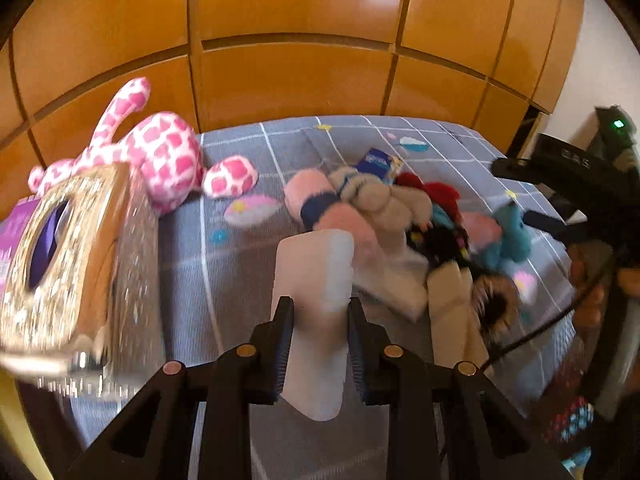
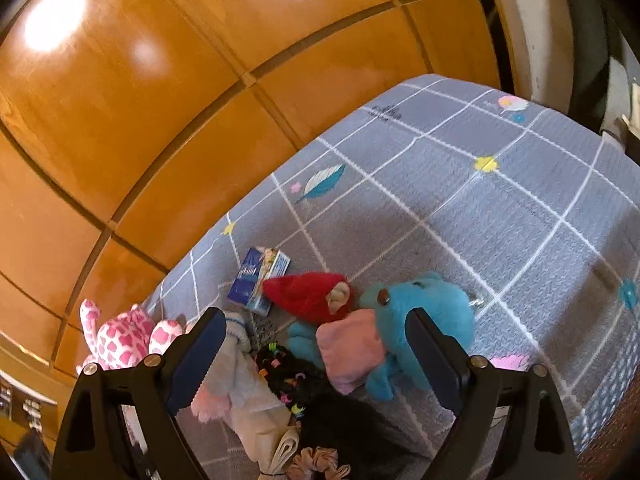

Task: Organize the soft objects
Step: 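Lower the white sponge into the gold tray with the left gripper while the right grasps the beige tied cloth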

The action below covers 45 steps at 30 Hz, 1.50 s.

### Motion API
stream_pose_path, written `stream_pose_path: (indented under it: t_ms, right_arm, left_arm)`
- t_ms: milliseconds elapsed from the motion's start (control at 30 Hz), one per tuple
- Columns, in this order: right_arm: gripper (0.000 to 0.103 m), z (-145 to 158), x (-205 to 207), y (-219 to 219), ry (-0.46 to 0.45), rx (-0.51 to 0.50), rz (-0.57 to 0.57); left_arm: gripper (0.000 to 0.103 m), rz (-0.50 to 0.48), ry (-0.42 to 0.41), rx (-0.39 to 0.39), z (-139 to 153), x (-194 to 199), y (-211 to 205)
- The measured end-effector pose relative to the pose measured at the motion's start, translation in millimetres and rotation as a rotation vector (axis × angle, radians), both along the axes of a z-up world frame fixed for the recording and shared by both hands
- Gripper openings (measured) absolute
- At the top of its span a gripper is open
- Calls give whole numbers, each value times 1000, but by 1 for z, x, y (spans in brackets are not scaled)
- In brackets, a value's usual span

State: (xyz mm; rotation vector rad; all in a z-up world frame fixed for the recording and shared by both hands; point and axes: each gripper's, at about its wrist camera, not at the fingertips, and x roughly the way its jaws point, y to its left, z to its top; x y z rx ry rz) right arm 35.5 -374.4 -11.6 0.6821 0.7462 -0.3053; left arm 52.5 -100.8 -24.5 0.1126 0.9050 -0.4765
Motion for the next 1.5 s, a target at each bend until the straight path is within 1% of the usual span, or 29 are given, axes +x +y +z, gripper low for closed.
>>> stream_pose_path:
  t_ms: [33, 100, 133, 167, 200, 267, 333, 367, 433, 500, 567, 600, 633, 667, 733, 800, 867, 967, 1000, 1067, 1200, 1333, 1433, 1500]
  right_arm:
    - [87, 0, 0, 4, 9, -6, 21]
    - [86, 1, -5, 15, 21, -12, 69]
    - [86, 0, -8, 24, 46, -18, 98]
    - [84, 0, -13, 33, 64, -26, 131]
    - [80, 0, -17, 41, 69, -35, 152]
    - [65, 1, -27, 60, 94, -68, 204]
    - [59, 0, -38, 79, 102, -92, 257]
    - [57, -1, -43, 88, 106, -109, 283]
    - [56, -6, -47, 103, 114, -142, 316]
    - [54, -16, -44, 113, 142, -161, 333]
    - [42, -32, -37, 121, 201, -183, 344]
    - [40, -37, -36, 122, 210, -184, 347]
    - [36, -42, -35, 125, 204, -180, 357]
    - [29, -43, -36, 126, 191, -185, 362]
    - [21, -43, -37, 129, 195, -231, 352]
    - [21, -43, -36, 131, 197, -253, 358]
    - [21, -43, -37, 132, 201, -266, 365]
    - [23, -45, -33, 130, 219, -255, 378]
    - [23, -45, -33, 129, 224, -256, 378]
    - [24, -44, -32, 130, 234, -265, 370]
    - [24, -43, -32, 135, 235, -297, 371]
    - [24, -42, -31, 139, 233, -328, 376]
    - [24, -42, -30, 143, 234, -360, 387]
    - [24, -41, -30, 146, 233, -372, 392]
  left_arm:
    - [26, -5, 2, -5, -1, -8, 5]
    - [26, -8, 2, -10, -1, -17, 11]
    - [26, -9, 4, -21, -1, -22, 14]
    - [26, -8, 4, -31, 0, -26, 17]
    - [26, -8, 1, -40, 2, -30, 20]
    - [26, -12, -8, -56, 6, -37, 24]
    - [26, -14, -22, -69, 10, -42, 28]
    - [26, -16, -27, -76, 12, -45, 30]
    - [26, -19, -34, -97, 17, -51, 35]
    - [26, -17, -46, -115, 23, -56, 42]
    - [26, -9, -55, -130, 27, -59, 49]
    - [26, 2, -63, -144, 32, -61, 57]
    - [26, 10, -67, -151, 34, -61, 61]
    - [26, 27, -71, -168, 40, -63, 71]
    - [26, 52, -82, -200, 49, -65, 88]
    - [26, 96, -100, -217, 59, -66, 108]
    - [26, 158, -108, -255, 68, -65, 137]
    - [26, 308, -129, -281, 78, -58, 189]
    - [26, 338, -130, -285, 78, -56, 199]
    - [26, 448, -138, -284, 78, -49, 235]
    - [26, 597, -112, -282, 64, -35, 284]
    - [26, 722, -58, -254, 40, -15, 322]
    - [26, 763, -12, -260, 25, 1, 338]
    - [26, 777, 10, -249, 19, 12, 340]
